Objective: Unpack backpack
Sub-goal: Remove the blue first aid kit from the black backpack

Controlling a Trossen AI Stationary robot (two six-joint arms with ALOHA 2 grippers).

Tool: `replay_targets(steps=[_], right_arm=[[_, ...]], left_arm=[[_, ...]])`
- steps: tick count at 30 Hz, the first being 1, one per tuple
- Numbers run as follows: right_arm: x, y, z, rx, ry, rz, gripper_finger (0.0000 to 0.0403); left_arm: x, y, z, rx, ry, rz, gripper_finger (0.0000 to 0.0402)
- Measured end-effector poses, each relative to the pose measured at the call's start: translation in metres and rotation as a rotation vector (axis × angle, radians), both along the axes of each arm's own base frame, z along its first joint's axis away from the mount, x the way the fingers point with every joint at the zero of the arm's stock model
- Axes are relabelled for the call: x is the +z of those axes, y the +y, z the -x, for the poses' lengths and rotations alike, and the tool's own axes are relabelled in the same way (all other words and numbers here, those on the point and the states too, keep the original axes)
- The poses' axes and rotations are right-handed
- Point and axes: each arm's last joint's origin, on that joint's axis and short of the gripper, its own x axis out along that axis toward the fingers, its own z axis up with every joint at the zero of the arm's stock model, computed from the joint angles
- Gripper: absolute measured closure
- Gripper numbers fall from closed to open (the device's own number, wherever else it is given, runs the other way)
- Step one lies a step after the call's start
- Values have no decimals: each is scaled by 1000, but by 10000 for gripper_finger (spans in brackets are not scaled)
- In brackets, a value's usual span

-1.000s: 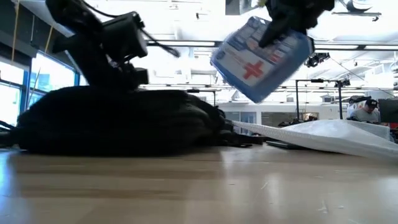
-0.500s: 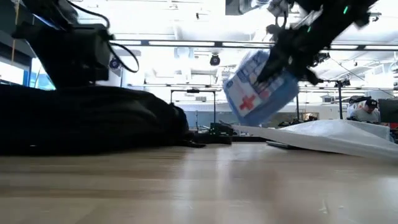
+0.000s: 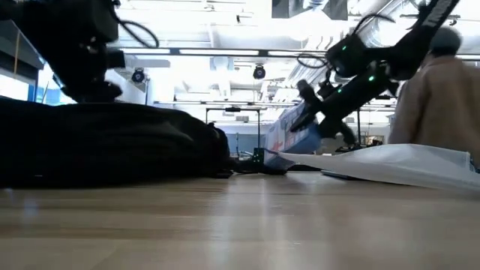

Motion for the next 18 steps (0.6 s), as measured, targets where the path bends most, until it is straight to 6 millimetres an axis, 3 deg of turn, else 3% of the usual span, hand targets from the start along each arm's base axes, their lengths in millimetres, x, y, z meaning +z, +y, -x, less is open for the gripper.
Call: replay_targets(steps=[3,9,12,18], right_arm=[[-3,-15,-8,-3,16,14,255],[-1,-29,-16,0,77,40,101],[6,-35,-13,-21,120,57,48],[14,-26,-9,27,235,100,17]], left_arm=[[11,-9,-8,-49,-94,24,315],[30,-29,-25,-221,-201,48,295],[40,-37,-27,-277,-211,45,295],[55,-49,-28,-354,-220,40,308]])
